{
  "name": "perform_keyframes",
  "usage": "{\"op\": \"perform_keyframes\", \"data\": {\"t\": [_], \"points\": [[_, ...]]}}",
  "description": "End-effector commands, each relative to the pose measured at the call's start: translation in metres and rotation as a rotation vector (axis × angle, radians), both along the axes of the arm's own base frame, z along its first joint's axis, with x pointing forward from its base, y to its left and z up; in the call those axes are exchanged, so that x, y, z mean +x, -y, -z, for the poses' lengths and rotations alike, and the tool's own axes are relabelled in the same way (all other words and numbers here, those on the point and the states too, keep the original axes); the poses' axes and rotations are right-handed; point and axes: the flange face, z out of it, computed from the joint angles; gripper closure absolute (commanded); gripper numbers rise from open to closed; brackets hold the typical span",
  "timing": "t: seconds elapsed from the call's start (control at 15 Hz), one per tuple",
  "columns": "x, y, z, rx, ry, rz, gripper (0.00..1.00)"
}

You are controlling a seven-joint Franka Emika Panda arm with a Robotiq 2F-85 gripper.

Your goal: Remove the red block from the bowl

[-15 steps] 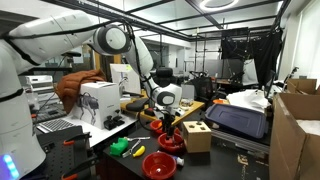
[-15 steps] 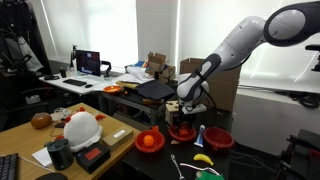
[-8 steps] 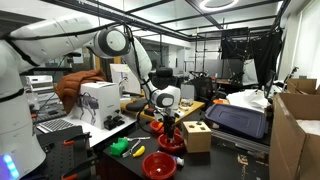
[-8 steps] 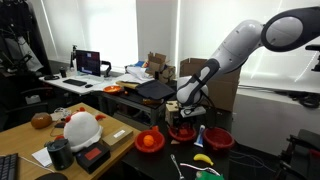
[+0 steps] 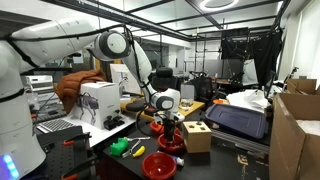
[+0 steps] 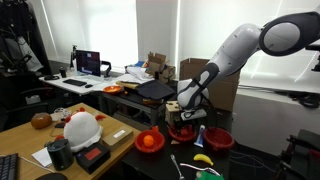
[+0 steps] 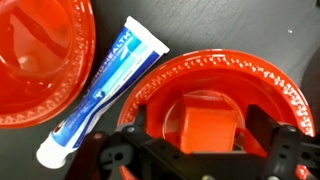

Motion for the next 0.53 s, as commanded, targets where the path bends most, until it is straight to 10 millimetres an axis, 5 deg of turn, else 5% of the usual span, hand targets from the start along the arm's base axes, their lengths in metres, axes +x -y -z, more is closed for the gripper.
{"op": "perform_keyframes", "data": {"t": [0.0, 0.47], "points": [[0.0058, -0.0018, 0.0026, -0.004, 0.009, 0.025, 0.0], [0.0122, -0.0061, -0.0046, 0.006, 0.027, 0.008, 0.0]]}}
